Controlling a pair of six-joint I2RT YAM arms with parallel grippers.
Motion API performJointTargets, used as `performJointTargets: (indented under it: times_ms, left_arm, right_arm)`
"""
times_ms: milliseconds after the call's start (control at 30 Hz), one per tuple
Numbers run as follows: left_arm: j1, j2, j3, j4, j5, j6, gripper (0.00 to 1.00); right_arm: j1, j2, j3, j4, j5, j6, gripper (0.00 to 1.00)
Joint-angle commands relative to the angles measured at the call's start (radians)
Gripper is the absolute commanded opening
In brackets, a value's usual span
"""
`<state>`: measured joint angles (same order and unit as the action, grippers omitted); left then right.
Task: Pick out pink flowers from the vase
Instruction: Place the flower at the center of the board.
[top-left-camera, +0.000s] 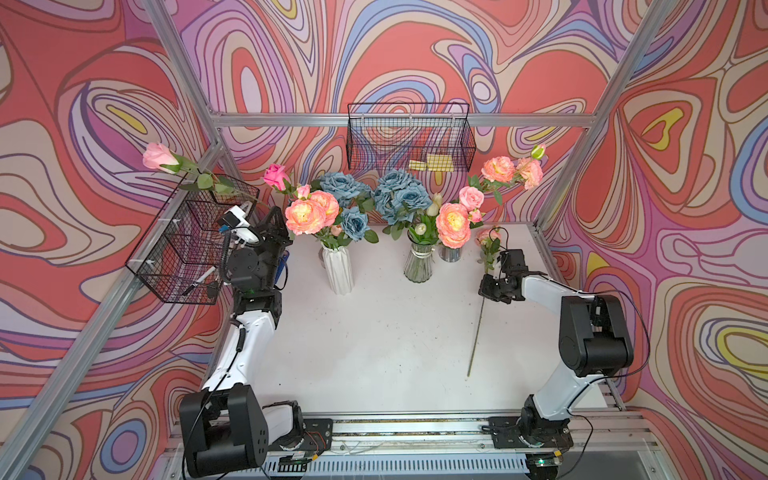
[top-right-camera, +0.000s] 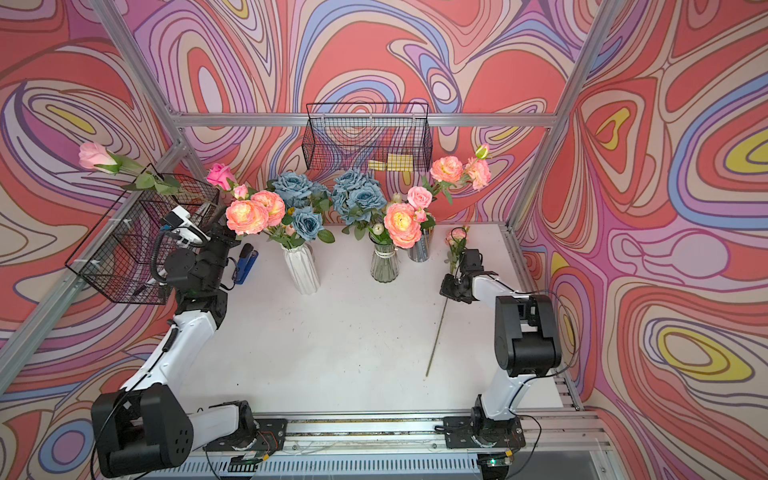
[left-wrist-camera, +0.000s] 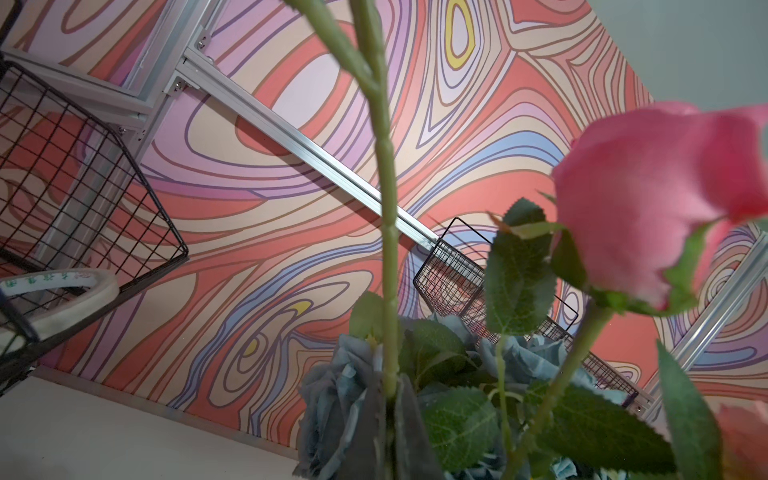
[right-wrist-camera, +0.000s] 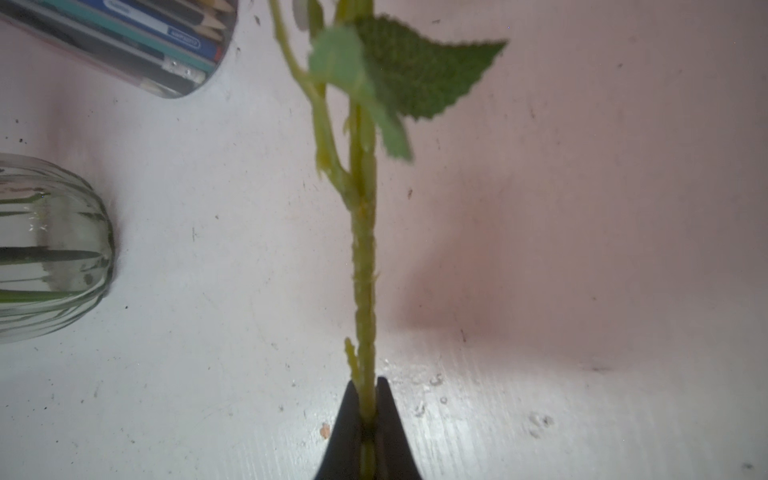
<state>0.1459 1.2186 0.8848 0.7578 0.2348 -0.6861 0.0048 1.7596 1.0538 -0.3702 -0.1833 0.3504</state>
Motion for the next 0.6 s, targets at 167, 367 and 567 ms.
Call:
performJointTargets:
  times_ms: [167, 367, 567]
  left_arm:
    - [0.007, -0.045, 0.174, -0.221, 0.026, 0.097, 0.00]
    - [0.007, -0.060, 0.255, -0.315, 0.038, 0.117, 0.00]
    - [0.007, -0.077, 0.350, -0.413, 0.032, 0.167, 0.00]
  right_arm:
    - [-0.005, 0.052, 0.015, -0.039, -0.012, -0.018, 0.00]
    - [-0.005, 0.051, 0.007, -0.047, -0.004, -0.018, 0.00]
    - [-0.005, 0.039, 0.024, -0.077, 0.013, -0.015, 0.00]
